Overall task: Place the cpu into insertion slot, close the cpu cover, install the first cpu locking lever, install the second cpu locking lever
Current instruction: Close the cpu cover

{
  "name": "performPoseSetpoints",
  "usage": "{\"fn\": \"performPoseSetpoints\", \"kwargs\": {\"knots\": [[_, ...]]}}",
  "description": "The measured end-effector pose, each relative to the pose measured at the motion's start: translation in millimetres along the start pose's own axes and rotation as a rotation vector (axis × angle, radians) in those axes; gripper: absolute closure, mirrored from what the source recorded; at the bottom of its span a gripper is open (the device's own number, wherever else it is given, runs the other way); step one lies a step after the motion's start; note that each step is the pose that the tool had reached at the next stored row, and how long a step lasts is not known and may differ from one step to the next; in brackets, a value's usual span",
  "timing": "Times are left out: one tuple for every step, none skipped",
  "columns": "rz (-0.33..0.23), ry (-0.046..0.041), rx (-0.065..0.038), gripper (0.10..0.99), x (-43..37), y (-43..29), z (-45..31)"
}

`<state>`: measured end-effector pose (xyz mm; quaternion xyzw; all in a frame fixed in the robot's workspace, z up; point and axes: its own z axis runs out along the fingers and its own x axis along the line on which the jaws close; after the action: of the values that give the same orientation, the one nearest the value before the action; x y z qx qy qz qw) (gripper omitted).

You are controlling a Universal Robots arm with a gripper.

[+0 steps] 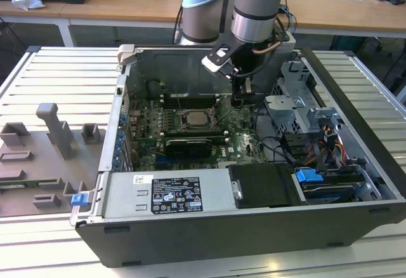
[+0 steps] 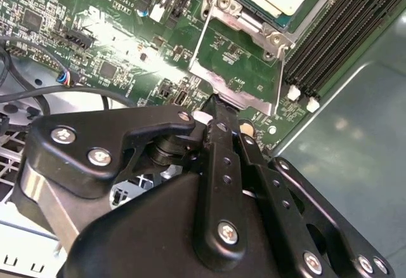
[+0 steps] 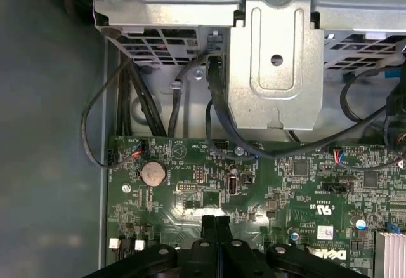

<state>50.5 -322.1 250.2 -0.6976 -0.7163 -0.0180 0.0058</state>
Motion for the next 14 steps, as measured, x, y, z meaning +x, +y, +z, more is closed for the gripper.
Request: {"fn": "performPoseSetpoints", "kwargs": {"knots": [[0.000, 0.0001, 0.000, 0.980, 0.0, -1.0, 0.0], [0.000, 0.0000, 0.000, 0.980, 0.0, -1.7, 0.0], [0.000, 0.0000, 0.000, 0.980, 0.1, -2.2, 0.0], [0.000, 0.0000, 0.000, 0.980, 0.1, -2.7, 0.0], [0.000, 0.0000, 0.000, 0.980, 0.1, -3.3, 0.0], [0.000, 0.0001, 0.000, 0.980, 0.1, -4.7, -0.1], [0.000, 0.0000, 0.000, 0.980, 0.2, -6.8, -0.1], [0.000, 0.0000, 0.000, 0.980, 0.2, -8.6, -0.1], [0.000, 0.0000, 0.000, 0.980, 0.2, -9.1, -0.1], [0.000, 0.0000, 0.000, 0.980, 0.3, -9.5, -0.1], [0.000, 0.0000, 0.000, 0.980, 0.3, -9.8, -0.1], [0.000, 0.0000, 0.000, 0.980, 0.3, -10.3, -0.1], [0.000, 0.0000, 0.000, 0.980, 0.3, -10.8, -0.1], [0.000, 0.0000, 0.000, 0.980, 0.3, -11.3, -0.1]]}}
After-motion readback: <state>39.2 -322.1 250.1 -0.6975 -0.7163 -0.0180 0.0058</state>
